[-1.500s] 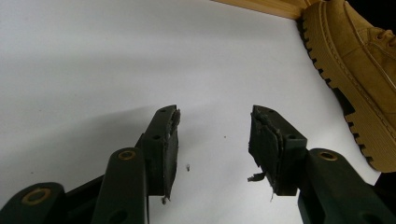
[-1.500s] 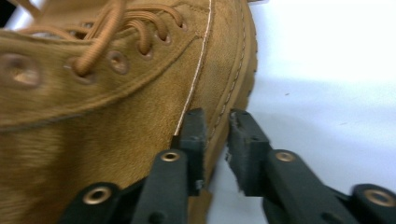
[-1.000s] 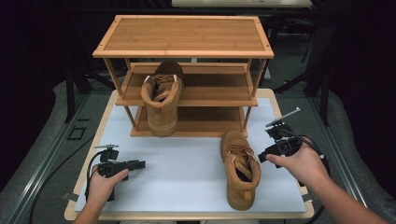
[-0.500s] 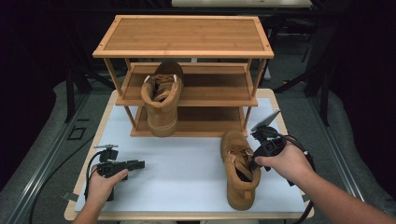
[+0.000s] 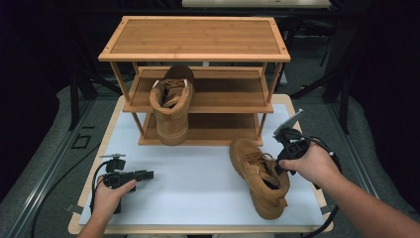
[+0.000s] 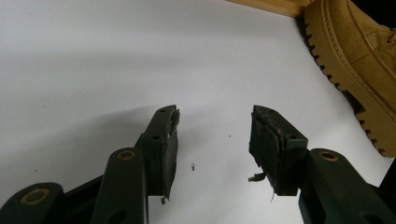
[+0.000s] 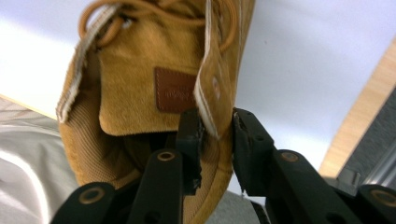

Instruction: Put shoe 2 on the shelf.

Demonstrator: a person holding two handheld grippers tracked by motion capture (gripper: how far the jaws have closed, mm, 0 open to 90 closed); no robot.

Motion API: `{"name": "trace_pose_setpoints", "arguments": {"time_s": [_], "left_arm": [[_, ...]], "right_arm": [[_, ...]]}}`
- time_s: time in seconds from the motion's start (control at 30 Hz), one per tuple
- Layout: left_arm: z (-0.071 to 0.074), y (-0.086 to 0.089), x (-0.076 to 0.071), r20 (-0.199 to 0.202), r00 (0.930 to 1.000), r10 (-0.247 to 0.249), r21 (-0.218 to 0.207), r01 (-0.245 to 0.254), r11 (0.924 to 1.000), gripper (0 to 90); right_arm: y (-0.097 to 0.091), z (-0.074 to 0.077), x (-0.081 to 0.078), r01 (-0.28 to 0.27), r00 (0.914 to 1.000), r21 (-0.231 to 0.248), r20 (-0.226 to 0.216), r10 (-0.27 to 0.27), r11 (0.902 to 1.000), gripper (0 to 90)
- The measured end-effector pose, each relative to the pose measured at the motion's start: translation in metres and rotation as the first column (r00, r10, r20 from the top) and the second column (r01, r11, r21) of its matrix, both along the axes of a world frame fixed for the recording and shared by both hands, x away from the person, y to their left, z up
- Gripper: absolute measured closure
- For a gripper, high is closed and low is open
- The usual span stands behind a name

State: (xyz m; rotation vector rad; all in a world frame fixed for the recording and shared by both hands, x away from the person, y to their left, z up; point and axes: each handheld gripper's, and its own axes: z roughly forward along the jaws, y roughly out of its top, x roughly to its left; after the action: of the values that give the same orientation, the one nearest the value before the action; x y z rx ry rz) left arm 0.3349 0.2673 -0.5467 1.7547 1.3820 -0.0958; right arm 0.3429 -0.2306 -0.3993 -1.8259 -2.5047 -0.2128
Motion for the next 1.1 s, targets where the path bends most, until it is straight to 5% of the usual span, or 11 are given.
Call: {"name": "trace_pose_setpoints", "arguments": {"time_s": [0.07,0.17,0.43,0.6,0.77,0.8,0.87,0.97,1.07,1.1], "left_arm": [[0.0,0.0,0.0,0.001,1.0,-0.002,0.005,0.002,1.0,51.2],[0.0,-0.001,0.0,0.001,1.0,-0.002,0.002,0.002,1.0,51.0],[0.0,-0.001,0.0,-0.001,1.0,-0.003,0.006,0.003,1.0,51.0],[0.0,-0.001,0.0,0.001,1.0,0.002,0.004,-0.002,1.0,51.1],[0.0,0.0,0.0,0.001,1.0,0.004,0.003,-0.004,1.0,51.1],[0.0,0.0,0.0,0.002,1.0,0.005,0.002,-0.005,1.0,51.1],[0.0,0.001,0.0,0.005,1.0,0.007,0.003,-0.007,1.0,51.1],[0.0,0.002,0.0,0.003,0.9999,0.013,0.001,-0.013,0.9999,51.1],[0.0,0.002,0.0,0.002,0.9999,0.014,-0.001,-0.014,0.9999,51.2],[0.0,0.002,0.0,0.002,0.9999,0.014,-0.001,-0.014,0.9999,51.1]], "right_arm": [[0.001,-0.005,-0.002,0.017,0.9979,-0.022,-0.063,-0.018,0.9996,64.5],[0.002,-0.014,-0.005,0.017,0.9928,-0.047,-0.118,-0.023,0.9988,64.5],[0.0,-0.028,-0.007,0.062,0.982,-0.062,-0.174,-0.072,0.9961,65.7],[-0.004,-0.03,-0.008,0.091,0.9802,-0.024,-0.175,-0.093,0.9956,72.6],[-0.01,-0.031,-0.007,0.146,0.9691,0.052,-0.208,-0.132,0.988,74.0],[-0.011,-0.031,-0.007,0.16,0.9668,0.077,-0.213,-0.141,0.9841,74.2],[-0.016,-0.031,-0.009,0.199,0.9585,0.193,-0.243,-0.149,0.9608,74.9],[-0.022,-0.032,-0.012,0.24,0.9538,0.273,-0.245,-0.173,0.9316,75.6],[-0.03,-0.033,-0.013,0.286,0.9442,0.374,-0.266,-0.193,0.8821,76.1],[-0.03,-0.033,-0.013,0.286,0.9442,0.374,-0.266,-0.193,0.8821,76.1]]}}
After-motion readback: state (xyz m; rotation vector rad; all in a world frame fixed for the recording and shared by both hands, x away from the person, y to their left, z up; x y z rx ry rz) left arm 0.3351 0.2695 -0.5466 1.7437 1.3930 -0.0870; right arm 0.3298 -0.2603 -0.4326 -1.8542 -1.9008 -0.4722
